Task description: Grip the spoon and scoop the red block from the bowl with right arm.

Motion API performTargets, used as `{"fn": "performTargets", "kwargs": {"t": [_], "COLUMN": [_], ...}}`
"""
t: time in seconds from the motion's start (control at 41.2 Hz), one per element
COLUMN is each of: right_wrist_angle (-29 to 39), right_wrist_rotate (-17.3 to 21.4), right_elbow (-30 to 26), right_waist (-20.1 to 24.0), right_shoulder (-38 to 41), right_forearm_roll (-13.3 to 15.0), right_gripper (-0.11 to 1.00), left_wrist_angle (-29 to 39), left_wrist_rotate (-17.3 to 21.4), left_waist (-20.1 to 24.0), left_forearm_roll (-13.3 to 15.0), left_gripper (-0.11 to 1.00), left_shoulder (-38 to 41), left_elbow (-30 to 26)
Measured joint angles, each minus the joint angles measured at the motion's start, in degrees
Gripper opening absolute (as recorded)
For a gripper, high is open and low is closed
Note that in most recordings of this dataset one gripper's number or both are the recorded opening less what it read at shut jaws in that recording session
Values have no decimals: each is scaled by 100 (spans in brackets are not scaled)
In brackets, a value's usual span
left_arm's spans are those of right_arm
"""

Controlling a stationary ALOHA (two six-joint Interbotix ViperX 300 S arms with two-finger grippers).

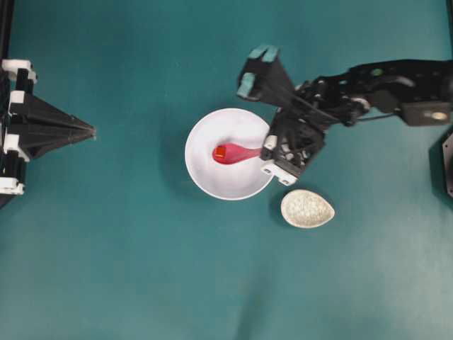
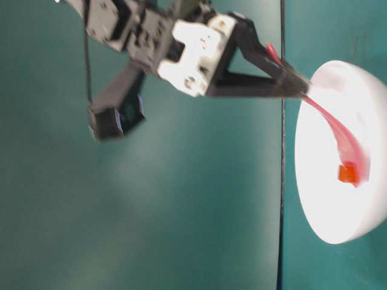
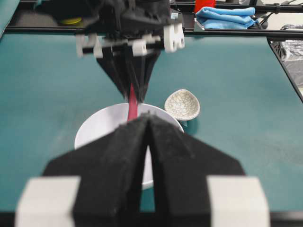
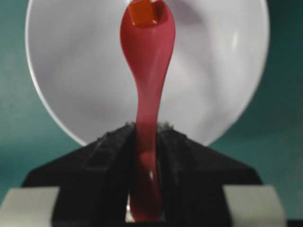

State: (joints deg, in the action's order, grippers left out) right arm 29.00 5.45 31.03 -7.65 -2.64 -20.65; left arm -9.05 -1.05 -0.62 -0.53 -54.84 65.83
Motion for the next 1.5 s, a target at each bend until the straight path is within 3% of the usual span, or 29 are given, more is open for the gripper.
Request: {"fn": "performTargets", "kwargs": {"t": [0.242,0.582,1.503], "right_wrist_angle": [-571,-483,-475], "right_wrist_rotate": [18,35,202], "right_elbow": [598,545,545], "right_waist": [88,97,97], "right_shoulder": [-940,-2092,-2232], "right_forearm_roll": [-18,-26,-35], "right_gripper": [22,22,22], "left_wrist_angle": [0,35,220], "left_wrist_rotate": [-35,-114,-53], "left_waist": [0,0,0], "left_forearm_roll": [0,0,0], "left_gripper": [0,0,0], "left_shoulder": [0,0,0], "left_elbow": [0,0,0]}}
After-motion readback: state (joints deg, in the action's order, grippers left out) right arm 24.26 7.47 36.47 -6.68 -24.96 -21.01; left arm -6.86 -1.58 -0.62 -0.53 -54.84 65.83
